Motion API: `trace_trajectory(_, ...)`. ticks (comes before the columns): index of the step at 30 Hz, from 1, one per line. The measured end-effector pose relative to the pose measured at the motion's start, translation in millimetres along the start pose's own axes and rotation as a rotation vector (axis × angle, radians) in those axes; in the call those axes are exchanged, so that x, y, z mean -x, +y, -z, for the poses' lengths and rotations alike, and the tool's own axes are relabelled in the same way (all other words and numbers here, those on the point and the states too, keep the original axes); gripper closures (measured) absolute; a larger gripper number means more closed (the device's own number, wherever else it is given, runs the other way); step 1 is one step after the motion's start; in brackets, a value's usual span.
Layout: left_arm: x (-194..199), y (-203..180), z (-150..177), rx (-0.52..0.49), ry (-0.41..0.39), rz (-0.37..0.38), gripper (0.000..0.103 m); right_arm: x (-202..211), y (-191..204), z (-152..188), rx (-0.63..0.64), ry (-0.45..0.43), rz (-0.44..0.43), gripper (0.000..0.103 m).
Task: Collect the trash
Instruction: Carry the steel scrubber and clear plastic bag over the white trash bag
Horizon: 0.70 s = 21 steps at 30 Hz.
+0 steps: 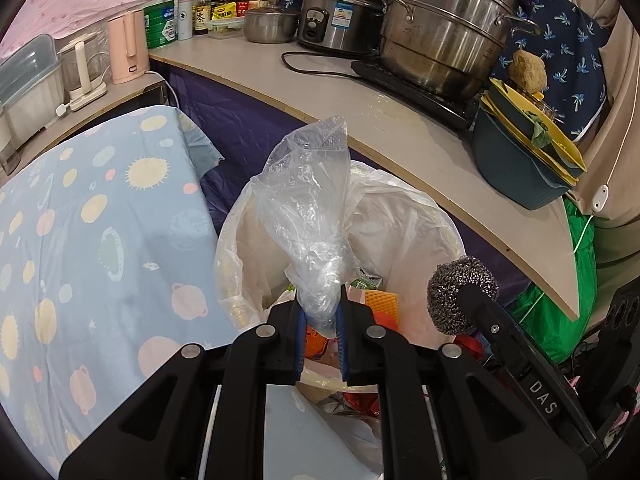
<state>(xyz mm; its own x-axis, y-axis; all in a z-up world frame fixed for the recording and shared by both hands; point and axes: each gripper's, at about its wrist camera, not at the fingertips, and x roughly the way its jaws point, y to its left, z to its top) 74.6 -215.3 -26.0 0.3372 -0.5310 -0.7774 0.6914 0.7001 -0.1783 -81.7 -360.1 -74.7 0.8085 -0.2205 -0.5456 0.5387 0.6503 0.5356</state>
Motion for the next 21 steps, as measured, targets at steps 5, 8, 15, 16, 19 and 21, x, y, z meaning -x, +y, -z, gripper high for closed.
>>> trace_trajectory(5,-9,-4,-2,-0.01,0.012,0.001,0.091,-1,0,-1,-0.006,-0.002,0.003,0.058)
trace_trajectory(8,-13,-7,-3,-0.018,0.016,0.0,0.091,-2,0,-2,-0.002,-0.003,0.005,0.058)
trace_trajectory(15,-19,-10,-5,-0.023,0.02,0.004,0.091,-4,0,-3,-0.002,-0.001,0.005,0.058)
trace_trajectory(16,-19,-10,-6,-0.024,0.021,0.002,0.091,-5,0,-3,-0.002,-0.001,0.006,0.058)
trace_trajectory(19,-23,-11,-6,-0.027,0.028,0.0,0.091,-8,-1,-5,-0.003,-0.002,0.012,0.057)
trace_trajectory(21,-27,-12,-5,-0.028,0.034,-0.002,0.09,-10,-1,-6,-0.005,-0.001,0.012,0.057)
